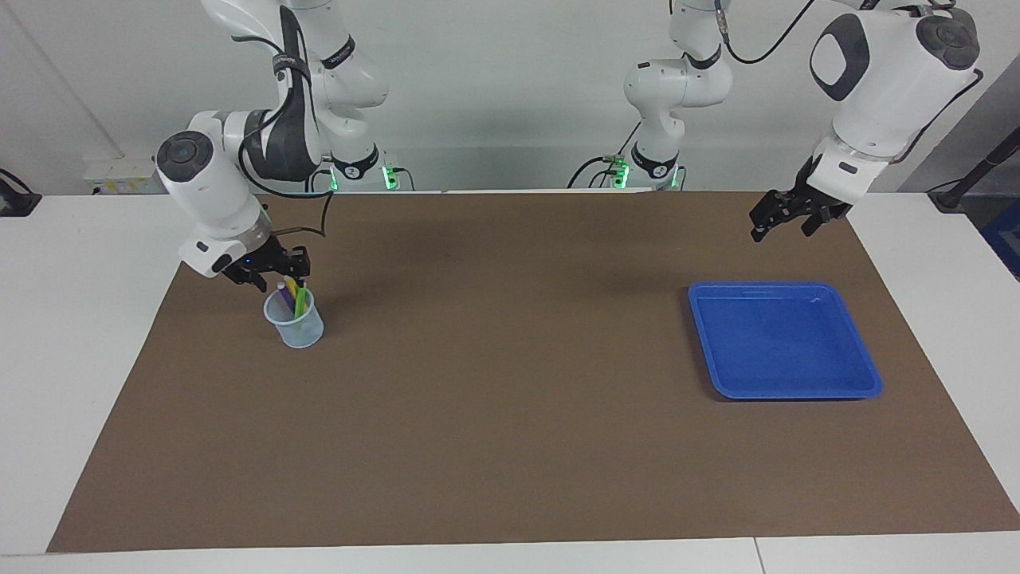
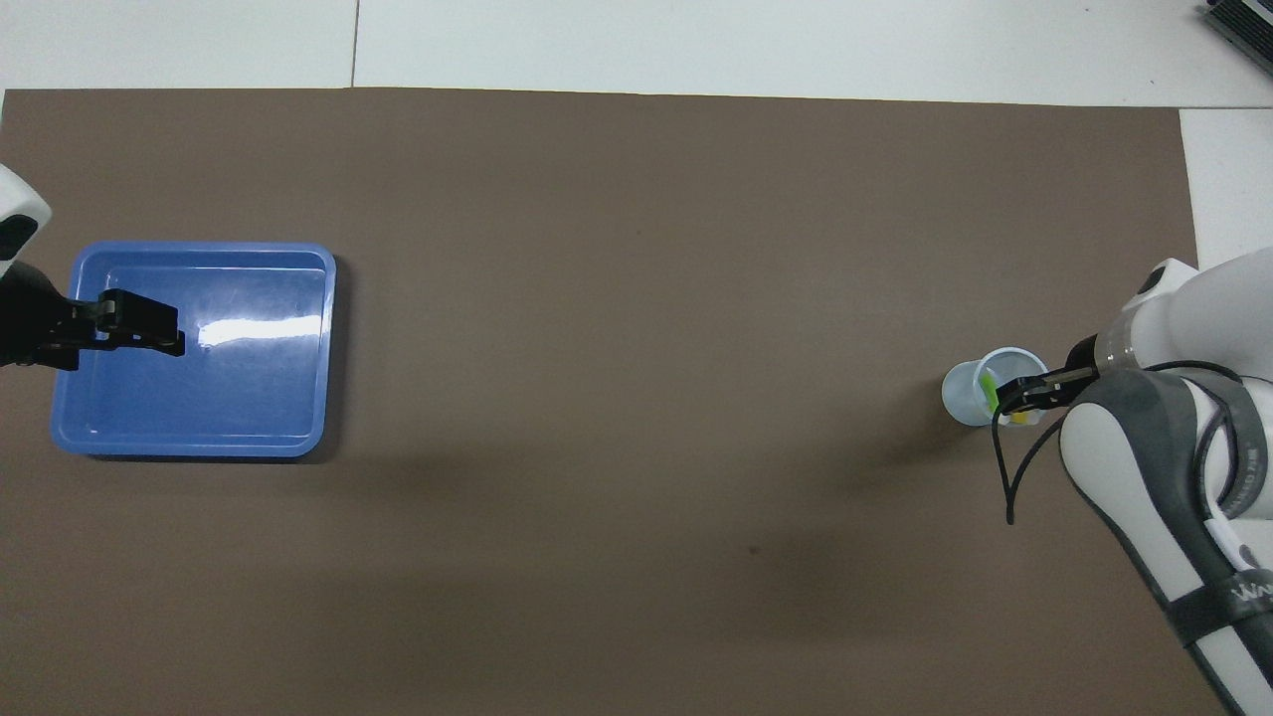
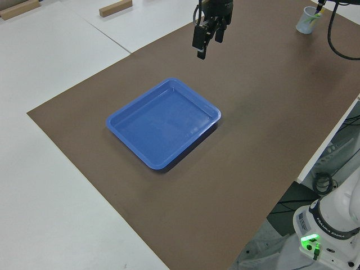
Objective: Right arm passes pens to left for tray arrangement
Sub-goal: 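Reach the right gripper into the white cup and grasp the purple pen, then lift the purple pen from the cup while the left gripper rises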
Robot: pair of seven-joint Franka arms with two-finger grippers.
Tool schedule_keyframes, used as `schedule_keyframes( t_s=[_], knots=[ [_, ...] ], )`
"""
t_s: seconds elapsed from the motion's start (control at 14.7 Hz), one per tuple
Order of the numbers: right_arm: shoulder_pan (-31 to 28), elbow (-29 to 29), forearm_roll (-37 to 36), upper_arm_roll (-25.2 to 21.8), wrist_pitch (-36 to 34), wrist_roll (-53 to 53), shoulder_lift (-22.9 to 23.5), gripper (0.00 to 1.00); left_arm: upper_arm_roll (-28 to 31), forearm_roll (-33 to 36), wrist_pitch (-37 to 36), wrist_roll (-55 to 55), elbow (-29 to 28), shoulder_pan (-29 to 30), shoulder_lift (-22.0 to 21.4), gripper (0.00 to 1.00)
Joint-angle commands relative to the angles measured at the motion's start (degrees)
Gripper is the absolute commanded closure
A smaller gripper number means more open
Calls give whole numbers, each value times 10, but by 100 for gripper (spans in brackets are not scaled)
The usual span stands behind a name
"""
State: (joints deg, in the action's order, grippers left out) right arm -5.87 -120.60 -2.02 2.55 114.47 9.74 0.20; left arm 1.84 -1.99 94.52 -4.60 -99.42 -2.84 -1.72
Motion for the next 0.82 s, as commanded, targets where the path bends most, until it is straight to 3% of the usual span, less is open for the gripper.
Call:
schedule_keyframes(
  t_s=[0.0, 0.34, 0.75],
  knots=[
    [-12, -10, -7, 4, 12, 15, -3, 36, 5, 8, -11, -5, -4, -11, -11, 0],
    [-12, -10, -7, 4, 6, 15, -3, 66, 1, 8, -13, -16, -6, -38, -18, 0],
    [-12, -10, -7, 4, 6, 15, -3, 100, -30, 1, -13, -182, -4, -52, -21, 0]
  ],
)
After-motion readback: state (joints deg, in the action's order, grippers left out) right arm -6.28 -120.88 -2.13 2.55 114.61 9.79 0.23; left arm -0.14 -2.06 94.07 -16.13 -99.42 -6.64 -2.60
